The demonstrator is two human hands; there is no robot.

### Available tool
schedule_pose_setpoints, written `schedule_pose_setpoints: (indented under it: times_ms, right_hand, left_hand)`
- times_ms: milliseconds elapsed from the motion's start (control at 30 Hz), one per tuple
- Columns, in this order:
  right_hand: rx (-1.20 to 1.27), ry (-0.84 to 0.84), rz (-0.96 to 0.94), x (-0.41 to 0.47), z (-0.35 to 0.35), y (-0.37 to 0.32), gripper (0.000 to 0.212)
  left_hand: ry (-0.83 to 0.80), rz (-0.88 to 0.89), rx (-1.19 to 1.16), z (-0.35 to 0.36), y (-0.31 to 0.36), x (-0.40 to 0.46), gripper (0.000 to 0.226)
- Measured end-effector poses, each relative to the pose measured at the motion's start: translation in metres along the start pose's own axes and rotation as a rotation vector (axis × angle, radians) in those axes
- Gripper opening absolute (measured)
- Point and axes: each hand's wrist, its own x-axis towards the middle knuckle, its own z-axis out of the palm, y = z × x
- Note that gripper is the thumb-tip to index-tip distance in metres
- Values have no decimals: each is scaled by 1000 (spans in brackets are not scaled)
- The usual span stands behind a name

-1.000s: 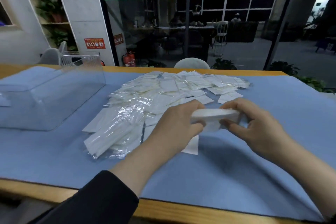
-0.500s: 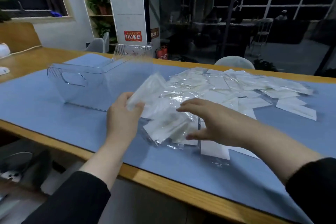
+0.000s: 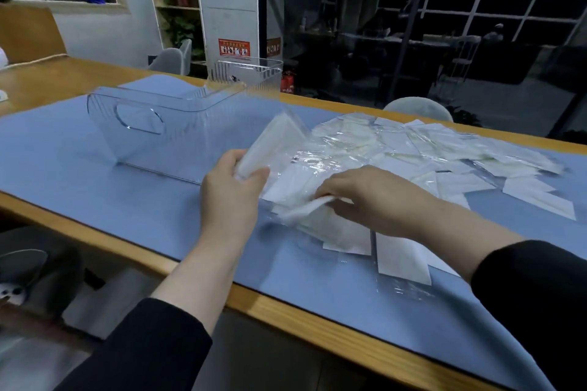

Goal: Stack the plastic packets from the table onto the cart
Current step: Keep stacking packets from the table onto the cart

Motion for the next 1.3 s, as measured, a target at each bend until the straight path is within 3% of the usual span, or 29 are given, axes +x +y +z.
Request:
schedule_pose_setpoints:
  times_ms: [133, 300, 367, 467, 700, 933, 1000, 1067, 1167, 1300]
  right_hand:
    - [197, 179, 59, -16, -15, 2, 13]
    - [452, 449, 439, -53, -52, 21, 15]
    - [610, 482, 500, -74, -67, 29, 22]
    - [689, 510, 560, -109, -79, 43, 13]
    - [537, 440, 680, -196, -113, 72, 11]
    - [286, 232, 752, -282, -132, 104, 31]
    - [220, 253, 714, -300, -127, 112, 20]
    - [89, 285, 639, -314, -111, 121, 28]
    - [92, 373, 666, -330, -80, 127, 34]
    - [336, 566, 794, -341, -59, 127, 72]
  left_hand:
    - [17, 6, -9, -2, 1, -1, 17]
    - [-53, 28, 52, 2, 8, -5, 20]
    - [-121, 42, 66, 9, 18, -10, 24]
    - [-251, 57, 23, 34, 41, -22, 28]
    - [-539, 170, -3, 131, 97, -54, 26]
    - [-848, 257, 46, 222, 137, -105, 25]
    - [-944, 268, 73, 242, 140, -123, 25]
    - [-1055, 286, 141, 257, 136, -139, 25]
    - [-1192, 284, 170, 269, 123, -154, 25]
    - [-1226, 232, 57, 276, 115, -167, 23]
